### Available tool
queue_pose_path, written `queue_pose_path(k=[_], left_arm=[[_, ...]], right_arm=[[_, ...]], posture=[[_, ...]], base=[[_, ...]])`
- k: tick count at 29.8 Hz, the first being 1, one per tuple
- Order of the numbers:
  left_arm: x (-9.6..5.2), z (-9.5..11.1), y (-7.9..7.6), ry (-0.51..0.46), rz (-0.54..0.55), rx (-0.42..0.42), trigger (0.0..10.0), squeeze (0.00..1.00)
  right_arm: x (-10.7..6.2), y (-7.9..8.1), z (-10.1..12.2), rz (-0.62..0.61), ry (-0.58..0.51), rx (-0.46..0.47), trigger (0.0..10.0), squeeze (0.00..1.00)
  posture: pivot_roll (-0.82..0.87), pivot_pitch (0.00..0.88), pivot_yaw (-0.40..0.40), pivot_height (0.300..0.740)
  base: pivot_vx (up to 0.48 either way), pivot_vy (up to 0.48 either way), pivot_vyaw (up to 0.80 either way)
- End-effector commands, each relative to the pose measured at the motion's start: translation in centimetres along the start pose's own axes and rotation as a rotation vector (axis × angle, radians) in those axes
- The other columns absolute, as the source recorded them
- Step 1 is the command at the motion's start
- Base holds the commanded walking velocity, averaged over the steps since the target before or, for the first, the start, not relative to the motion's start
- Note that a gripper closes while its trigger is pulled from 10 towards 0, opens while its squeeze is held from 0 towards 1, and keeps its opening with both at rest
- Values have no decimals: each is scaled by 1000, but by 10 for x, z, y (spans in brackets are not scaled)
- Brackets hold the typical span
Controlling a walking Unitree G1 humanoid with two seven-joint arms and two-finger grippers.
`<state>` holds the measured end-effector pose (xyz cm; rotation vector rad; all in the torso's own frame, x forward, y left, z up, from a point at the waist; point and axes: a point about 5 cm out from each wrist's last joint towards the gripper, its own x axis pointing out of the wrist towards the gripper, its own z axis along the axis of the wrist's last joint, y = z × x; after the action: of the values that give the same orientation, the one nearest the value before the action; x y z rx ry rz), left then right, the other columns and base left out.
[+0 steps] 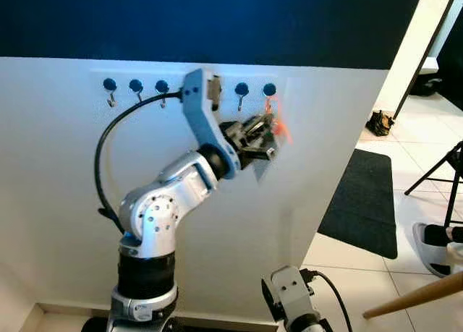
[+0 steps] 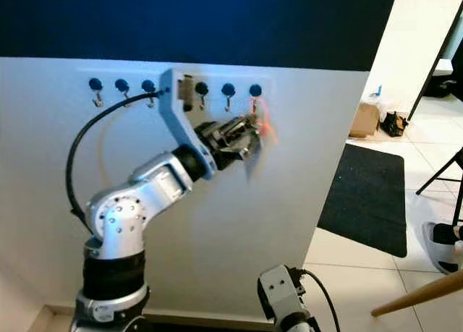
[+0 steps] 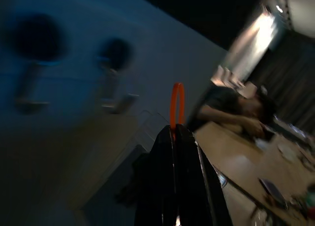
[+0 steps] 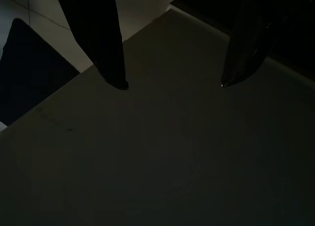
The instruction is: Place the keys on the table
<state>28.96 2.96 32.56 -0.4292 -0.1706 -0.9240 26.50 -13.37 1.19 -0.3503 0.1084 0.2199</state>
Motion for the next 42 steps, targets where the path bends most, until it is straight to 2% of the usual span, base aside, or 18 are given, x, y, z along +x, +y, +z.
queue_pose_path(k=[1, 3, 7, 10, 12, 14, 16, 18, 23, 24, 30, 31, 32, 33, 34, 35, 38, 42], left_arm=[[7, 0, -13, 3, -78, 42, 10000, 0], [17, -1, -17, 24, -92, 112, 10000, 0], [32, -3, -19, 12, -75, 132, 10000, 0], [41, -9, -13, 14, -58, 161, 10000, 0], [46, -22, 0, 29, -22, 213, 10000, 0], [44, -43, 23, 70, 50, 294, 10000, 0], [42, -52, 31, 90, 74, 320, 10000, 0], [36, -77, 53, 172, 142, 430, 10000, 0], [23, -101, 68, 252, 177, 469, 10000, 0], [12, -116, 75, 300, 197, 480, 10000, 0], [-6, -139, 90, 349, 263, 460, 10000, 0], [-48, -117, 92, 303, 288, 446, 10000, 0], [-81, -102, 84, 281, 275, 467, 10000, 0], [-126, -89, 74, 286, 270, 500, 10000, 0], [-126, -89, 74, 286, 270, 500, 10000, 0], [-158, -88, 68, 336, 274, 508, 10000, 0], [-198, -110, 83, 459, 367, 508, 10000, 0], [-211, -132, 96, 524, 443, 490, 10000, 0]], right_arm=[[-3, 5, -4, 18, 13, 0, 10000, 0], [-3, 5, -4, 20, 12, 0, 10000, 0], [-3, 6, -4, 19, 12, 1, 10000, 0], [-3, 6, -4, 17, 13, 3, 10000, 0], [-4, 6, -5, 12, 15, 5, 10000, 0], [-6, 4, -6, 6, 20, 6, 10000, 0], [-6, 3, -7, 4, 21, 6, 10000, 0], [-7, 2, -8, 2, 22, 7, 10000, 0], [-8, 0, -9, -5, 25, 10, 10000, 0], [-8, -3, -9, -14, 29, 12, 10000, 0], [-10, -8, -13, -24, 43, 10, 10000, 0], [-11, -9, -14, -26, 46, 10, 10000, 0], [-11, -10, -14, -27, 47, 9, 10000, 0], [-11, -10, -15, -28, 49, 9, 10000, 0], [-11, -10, -15, -28, 49, 9, 10000, 0], [-11, -11, -15, -30, 52, 9, 10000, 0], [-11, -13, -16, -36, 60, 10, 10000, 0], [-12, -13, -17, -41, 64, 13, 10000, 0]], posture=[[124, 124, 41, 740], [124, 124, 41, 740], [124, 124, 44, 740], [122, 125, 45, 740], [117, 126, 47, 740], [117, 130, 48, 740], [118, 130, 47, 740], [121, 133, 45, 740], [124, 138, 43, 740], [128, 142, 42, 740], [133, 146, 37, 740], [135, 146, 36, 740], [135, 146, 36, 740], [135, 147, 36, 740], [135, 147, 36, 740], [136, 148, 35, 740], [136, 150, 38, 740], [129, 151, 40, 740]], base=[[0, 0, 0], [0, 0, 0], [0, 0, 0], [0, 0, 0], [0, 0, 0], [0, 0, 0], [0, 0, 0], [0, 0, 0], [0, 0, 0], [0, 0, 0], [0, 0, 0], [0, 0, 0], [0, 0, 0], [0, 0, 0], [0, 0, 0], [0, 0, 0], [0, 0, 0], [0, 0, 0]])
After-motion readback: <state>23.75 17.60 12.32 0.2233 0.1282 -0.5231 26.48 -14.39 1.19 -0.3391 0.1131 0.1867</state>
